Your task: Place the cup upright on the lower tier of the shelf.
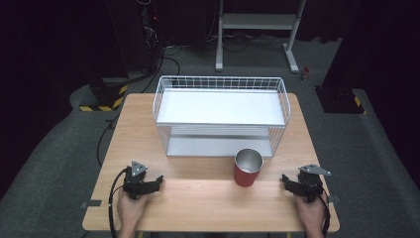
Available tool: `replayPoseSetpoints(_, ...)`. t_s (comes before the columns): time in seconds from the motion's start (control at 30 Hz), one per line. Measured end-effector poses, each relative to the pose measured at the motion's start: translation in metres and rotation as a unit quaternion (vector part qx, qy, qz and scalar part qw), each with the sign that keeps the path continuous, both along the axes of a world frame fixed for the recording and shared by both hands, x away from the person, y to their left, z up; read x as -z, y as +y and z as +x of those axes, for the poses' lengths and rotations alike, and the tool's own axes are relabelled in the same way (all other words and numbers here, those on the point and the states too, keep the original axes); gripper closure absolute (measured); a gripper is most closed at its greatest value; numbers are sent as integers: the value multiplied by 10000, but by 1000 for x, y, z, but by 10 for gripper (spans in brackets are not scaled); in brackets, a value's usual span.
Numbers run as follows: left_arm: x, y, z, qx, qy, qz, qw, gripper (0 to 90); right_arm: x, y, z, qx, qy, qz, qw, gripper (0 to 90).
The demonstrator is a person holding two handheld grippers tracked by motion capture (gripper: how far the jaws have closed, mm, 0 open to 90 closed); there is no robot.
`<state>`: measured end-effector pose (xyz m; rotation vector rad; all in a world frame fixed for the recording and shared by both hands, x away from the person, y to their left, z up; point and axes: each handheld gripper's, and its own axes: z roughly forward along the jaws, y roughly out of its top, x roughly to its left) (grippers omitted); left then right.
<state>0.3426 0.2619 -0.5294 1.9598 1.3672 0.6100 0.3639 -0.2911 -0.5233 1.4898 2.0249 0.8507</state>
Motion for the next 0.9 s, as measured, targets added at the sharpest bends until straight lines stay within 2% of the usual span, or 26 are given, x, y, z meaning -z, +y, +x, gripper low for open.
replayPoseSetpoints(0.33, 0, 0, 0, -22, 0, -13, 10000, 188, 0, 0, 0, 5, 8, 3, 10000, 248)
replayPoseSetpoints(0.4, 0, 0, 0, -21, 3, -5, 10000, 191, 0, 1, 0, 50, 25, 58, 10000, 218)
replayPoseSetpoints(0.5, 0, 0, 0, -24, 2, -7, 10000, 192, 0, 4, 1, -46, 77, 30, 10000, 170)
replayPoseSetpoints(0.57, 0, 0, 0, -23, 2, -7, 10000, 192, -1, 5, -1, -71, 125, 98, 9998, 156)
replayPoseSetpoints(0.7, 0, 0, 0, -23, 2, -6, 10000, 192, -6, 8, -9, -187, -130, 264, 9994, 143)
replayPoseSetpoints(0.9, 0, 0, 0, -22, 0, -6, 10000, 192, -14, 15, -20, -423, -291, 394, 9979, 138)
